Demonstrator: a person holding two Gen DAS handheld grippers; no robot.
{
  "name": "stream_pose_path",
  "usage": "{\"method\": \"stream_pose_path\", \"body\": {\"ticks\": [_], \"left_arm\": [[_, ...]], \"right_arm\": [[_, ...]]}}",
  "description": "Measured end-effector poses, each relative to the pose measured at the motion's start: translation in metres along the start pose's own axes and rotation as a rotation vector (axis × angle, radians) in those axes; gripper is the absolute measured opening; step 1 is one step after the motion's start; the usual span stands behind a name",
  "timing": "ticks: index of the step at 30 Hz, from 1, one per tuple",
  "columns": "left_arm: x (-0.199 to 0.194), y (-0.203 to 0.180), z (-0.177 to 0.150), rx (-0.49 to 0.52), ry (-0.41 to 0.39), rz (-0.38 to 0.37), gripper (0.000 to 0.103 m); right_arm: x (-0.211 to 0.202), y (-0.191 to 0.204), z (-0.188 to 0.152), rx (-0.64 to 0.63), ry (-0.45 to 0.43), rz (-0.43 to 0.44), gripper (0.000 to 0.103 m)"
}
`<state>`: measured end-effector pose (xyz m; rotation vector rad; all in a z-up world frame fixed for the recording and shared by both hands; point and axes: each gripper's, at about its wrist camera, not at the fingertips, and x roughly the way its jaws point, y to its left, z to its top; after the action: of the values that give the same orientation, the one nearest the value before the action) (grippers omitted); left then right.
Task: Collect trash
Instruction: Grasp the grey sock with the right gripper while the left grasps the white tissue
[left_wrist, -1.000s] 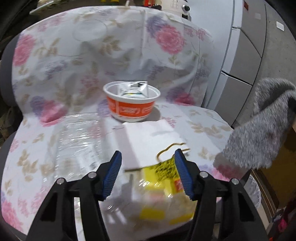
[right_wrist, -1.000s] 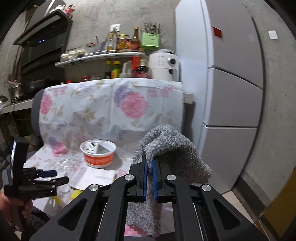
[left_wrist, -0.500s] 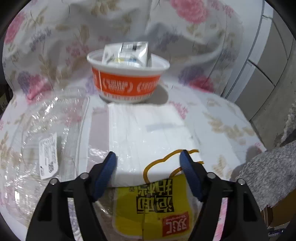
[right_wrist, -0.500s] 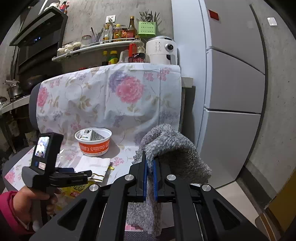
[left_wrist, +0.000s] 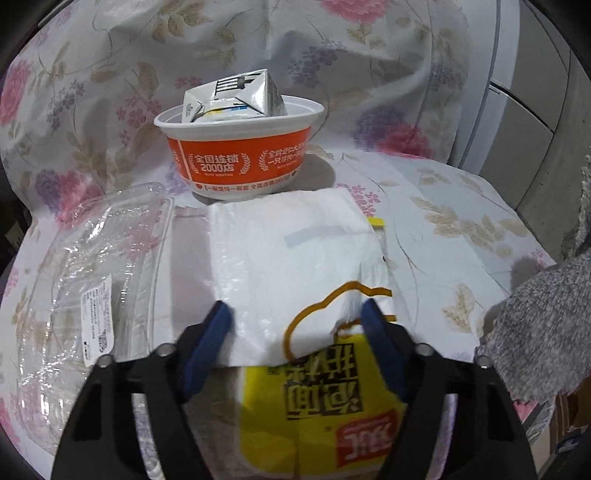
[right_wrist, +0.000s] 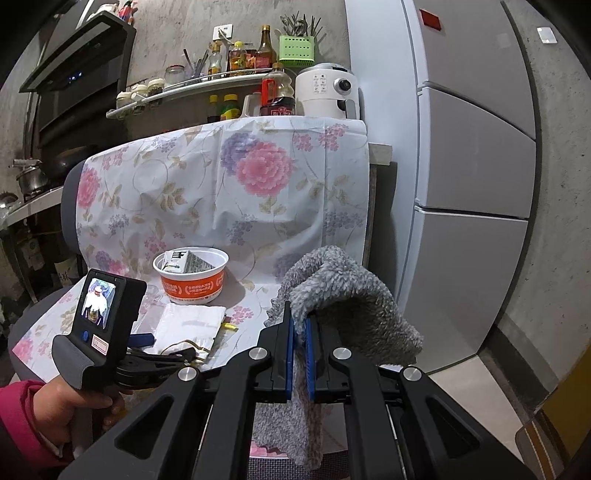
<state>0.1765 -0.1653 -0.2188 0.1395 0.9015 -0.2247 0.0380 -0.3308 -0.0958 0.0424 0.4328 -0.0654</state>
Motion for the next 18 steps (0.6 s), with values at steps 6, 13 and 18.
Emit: {"method": "stream_pose_path", "body": {"ticks": [6, 13, 18], "left_arm": [[-0.005, 0.013, 0.006, -0.044, -0.023, -0.057, 0.012], [-0.057, 0.036, 0.021, -0.08, -0.2, -0.162, 0.002], [-0.099, 0.049, 0.021, -0.097, -0.271, -0.236, 0.002]], "right_arm": [[-0.001, 0.002, 0.0, -0.003, 0.0, -0.006, 0.006], [-0.004, 0.001, 0.006, 0.004, -0.015, 0.004, 0.006], [-0.009, -0.004, 0.011, 0.054, -0.031, 0.031, 0.006]]}}
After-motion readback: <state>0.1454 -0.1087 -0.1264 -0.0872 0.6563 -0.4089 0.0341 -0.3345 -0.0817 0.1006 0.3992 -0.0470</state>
